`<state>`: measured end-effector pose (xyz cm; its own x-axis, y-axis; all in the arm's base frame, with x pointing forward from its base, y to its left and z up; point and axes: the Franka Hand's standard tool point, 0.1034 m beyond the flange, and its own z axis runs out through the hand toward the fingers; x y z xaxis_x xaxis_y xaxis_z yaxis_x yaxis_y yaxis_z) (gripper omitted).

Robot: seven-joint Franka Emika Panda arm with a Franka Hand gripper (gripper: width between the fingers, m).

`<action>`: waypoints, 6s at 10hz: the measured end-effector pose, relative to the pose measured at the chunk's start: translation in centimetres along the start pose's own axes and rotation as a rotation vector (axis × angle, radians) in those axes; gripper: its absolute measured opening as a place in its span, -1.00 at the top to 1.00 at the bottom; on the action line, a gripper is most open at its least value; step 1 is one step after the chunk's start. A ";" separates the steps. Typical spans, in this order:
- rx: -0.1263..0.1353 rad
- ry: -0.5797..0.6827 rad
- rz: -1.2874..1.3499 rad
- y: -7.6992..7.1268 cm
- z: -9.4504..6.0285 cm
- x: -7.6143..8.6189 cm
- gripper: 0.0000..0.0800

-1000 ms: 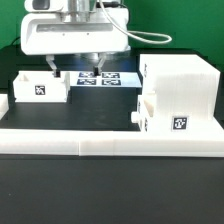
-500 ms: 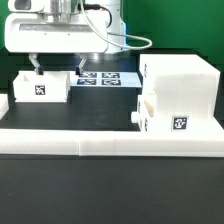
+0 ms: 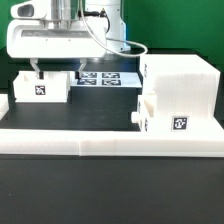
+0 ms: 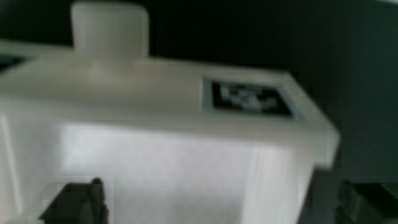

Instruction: Assemble drawer

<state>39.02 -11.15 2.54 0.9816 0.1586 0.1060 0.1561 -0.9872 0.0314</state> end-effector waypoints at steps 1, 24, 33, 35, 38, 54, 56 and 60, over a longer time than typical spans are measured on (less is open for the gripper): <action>-0.004 0.001 -0.010 0.0 0.4 -0.6 -0.62; 0.058 -0.044 -0.207 -3.6 -0.9 1.4 0.89; 0.109 -0.087 -0.908 -4.2 -2.1 6.5 0.89; 0.120 -0.088 -1.032 -4.0 -1.8 6.9 0.89; 0.132 -0.086 -1.226 -3.8 -1.6 6.6 0.89; 0.119 -0.064 -1.336 -4.9 -2.3 14.9 0.89; 0.114 -0.053 -1.330 -5.7 -2.5 15.8 0.89; 0.114 -0.053 -1.328 -5.7 -2.3 15.6 0.89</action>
Offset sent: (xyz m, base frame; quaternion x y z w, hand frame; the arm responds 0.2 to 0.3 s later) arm 0.0027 0.0256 -0.0063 0.0018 0.0127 0.0168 0.9998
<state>53.22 -3.03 6.26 0.0811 0.9965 0.0213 0.9967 -0.0811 -0.0035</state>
